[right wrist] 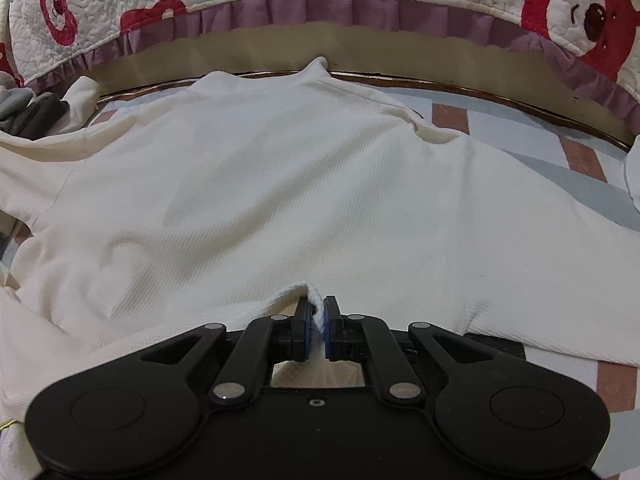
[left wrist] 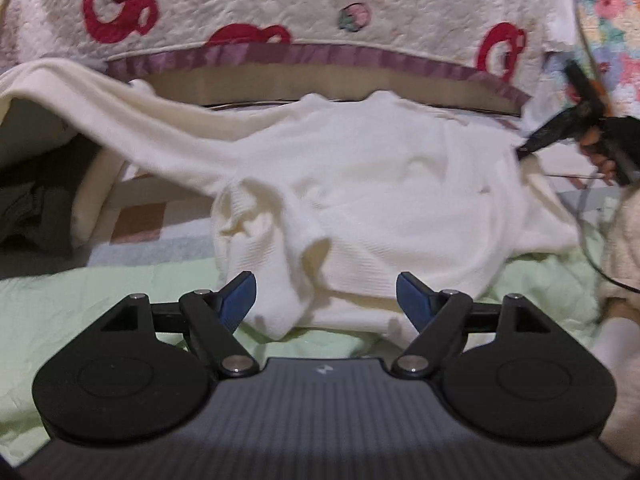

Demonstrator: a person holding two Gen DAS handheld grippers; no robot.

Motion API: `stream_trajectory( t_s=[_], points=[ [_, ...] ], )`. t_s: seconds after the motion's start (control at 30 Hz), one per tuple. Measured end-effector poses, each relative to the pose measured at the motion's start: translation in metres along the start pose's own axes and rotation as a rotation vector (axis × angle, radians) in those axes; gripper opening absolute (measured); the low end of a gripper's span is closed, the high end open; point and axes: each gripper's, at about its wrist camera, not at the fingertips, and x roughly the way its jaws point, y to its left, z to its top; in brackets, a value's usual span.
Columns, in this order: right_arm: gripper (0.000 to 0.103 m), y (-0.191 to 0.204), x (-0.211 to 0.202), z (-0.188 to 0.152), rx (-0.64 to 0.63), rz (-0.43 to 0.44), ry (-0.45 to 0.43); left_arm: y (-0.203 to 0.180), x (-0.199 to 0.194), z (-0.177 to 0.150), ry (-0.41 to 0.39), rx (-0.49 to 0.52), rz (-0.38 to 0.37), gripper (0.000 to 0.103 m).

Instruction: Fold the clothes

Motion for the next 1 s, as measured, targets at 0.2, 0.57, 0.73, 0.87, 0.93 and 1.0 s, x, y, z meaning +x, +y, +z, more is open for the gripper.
stream_trajectory(
  t_s=[0.2, 0.57, 0.73, 0.87, 0.93, 1.0],
  points=[
    [0.01, -0.004, 0.001, -0.001, 0.018, 0.01, 0.008, 0.008, 0.038, 0.003, 0.097, -0.043, 0.039, 0.015],
    [0.024, -0.001, 0.005, -0.012, 0.022, 0.029, 0.067, 0.022, 0.015, 0.035, -0.051, -0.153, 0.104, 0.002],
    [0.006, -0.002, -0.063, -0.017, 0.035, 0.047, -0.054, 0.029, -0.003, 0.051, -0.125, -0.186, 0.152, 0.001],
    [0.006, -0.003, -0.117, -0.021, 0.046, 0.062, -0.15, 0.036, -0.028, 0.061, -0.174, -0.211, 0.175, 0.001],
    [0.006, -0.003, -0.144, -0.023, 0.051, 0.069, -0.199, 0.042, -0.05, 0.064, -0.188, -0.223, 0.173, 0.001],
    [0.006, -0.004, -0.188, -0.029, 0.06, 0.102, -0.236, 0.047, -0.073, 0.067, -0.203, -0.234, 0.171, 0.001]
  ],
)
